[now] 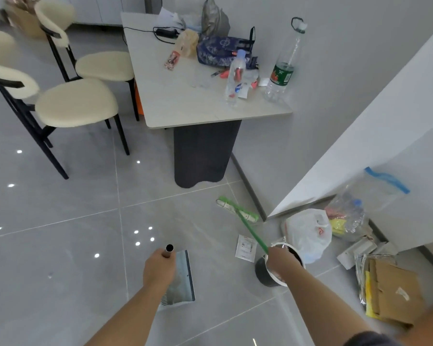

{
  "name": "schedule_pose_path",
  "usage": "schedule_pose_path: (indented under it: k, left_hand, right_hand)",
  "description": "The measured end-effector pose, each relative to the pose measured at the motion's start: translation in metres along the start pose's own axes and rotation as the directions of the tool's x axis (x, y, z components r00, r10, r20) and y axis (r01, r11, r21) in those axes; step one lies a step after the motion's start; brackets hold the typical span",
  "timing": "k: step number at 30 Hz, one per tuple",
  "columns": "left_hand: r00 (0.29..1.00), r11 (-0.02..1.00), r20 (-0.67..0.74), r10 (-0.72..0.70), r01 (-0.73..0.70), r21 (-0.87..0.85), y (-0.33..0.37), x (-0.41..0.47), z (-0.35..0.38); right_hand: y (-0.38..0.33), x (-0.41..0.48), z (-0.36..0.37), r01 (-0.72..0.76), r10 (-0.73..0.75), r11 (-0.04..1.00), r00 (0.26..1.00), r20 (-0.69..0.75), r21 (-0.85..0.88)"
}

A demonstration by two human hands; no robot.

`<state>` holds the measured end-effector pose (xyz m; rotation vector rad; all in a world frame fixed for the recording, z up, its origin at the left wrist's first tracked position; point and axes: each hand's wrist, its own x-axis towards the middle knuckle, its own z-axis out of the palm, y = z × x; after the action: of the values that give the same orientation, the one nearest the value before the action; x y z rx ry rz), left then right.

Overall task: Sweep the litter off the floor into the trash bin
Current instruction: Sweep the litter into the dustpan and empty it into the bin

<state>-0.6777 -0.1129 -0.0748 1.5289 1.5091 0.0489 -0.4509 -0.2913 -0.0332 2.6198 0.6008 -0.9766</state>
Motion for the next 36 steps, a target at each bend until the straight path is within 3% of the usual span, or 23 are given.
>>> schedule_pose_path:
  k: [7,10,15,20,23,26,28,30,33,36]
  left_hand:
    - [0.998,0.999,-0.049,-0.044,0.045,0.017,-0.033,0.055,0.033]
    - [0.989,0.985,-0.035,-0.146,0.142,-0.097,-0.042,0.086,0.03]
    - [0.979,0.983,0.099,-0.178,0.181,-0.028,-0.034,0.111,0.01]
    - [0.972,0.983,0.145,-0.183,0.185,0.001,-0.034,0.106,0.014]
    - [0.975,0.985,0.143,-0.17,0.165,0.045,-0.039,0.103,0.007]
    - [0.974,0.985,0.15,-0.168,0.159,0.069,-0.049,0.1,0.004]
    - [0.976,0.987,0.154,-0.152,0.141,0.083,-0.053,0.101,0.003]
    - [0.977,0.987,0.155,-0.145,0.132,0.091,-0.058,0.102,0.003]
    - [0.979,0.989,0.156,-0.131,0.117,0.093,-0.061,0.102,0.002]
    - [0.982,0.989,0.144,-0.121,0.106,0.107,-0.064,0.102,0.002]
  right_hand:
    - [-0.01,0.065,0.049,-0.018,0.015,0.999,0.996,0.086,0.034]
    - [-0.007,0.093,0.067,-0.062,0.057,0.993,0.997,0.056,0.098]
    - [-0.013,0.13,0.087,-0.126,0.106,0.986,0.98,0.166,0.11]
    - [-0.045,0.111,0.084,-0.088,0.064,0.994,0.951,0.302,0.066]
    - [-0.062,0.109,0.093,-0.223,0.113,0.932,0.927,0.357,0.285]
    - [-0.079,0.093,0.092,-0.161,0.075,0.967,0.923,0.378,0.2]
    - [-0.088,0.086,0.094,-0.211,0.095,0.946,0.907,0.411,0.247]
    - [-0.097,0.074,0.096,-0.111,0.005,0.968,0.906,0.423,0.227]
    - [-0.106,0.062,0.094,-0.26,0.003,0.871,0.852,0.524,0.418]
    - [-0.109,0.045,0.086,-0.482,-0.079,0.662,0.717,0.693,0.574]
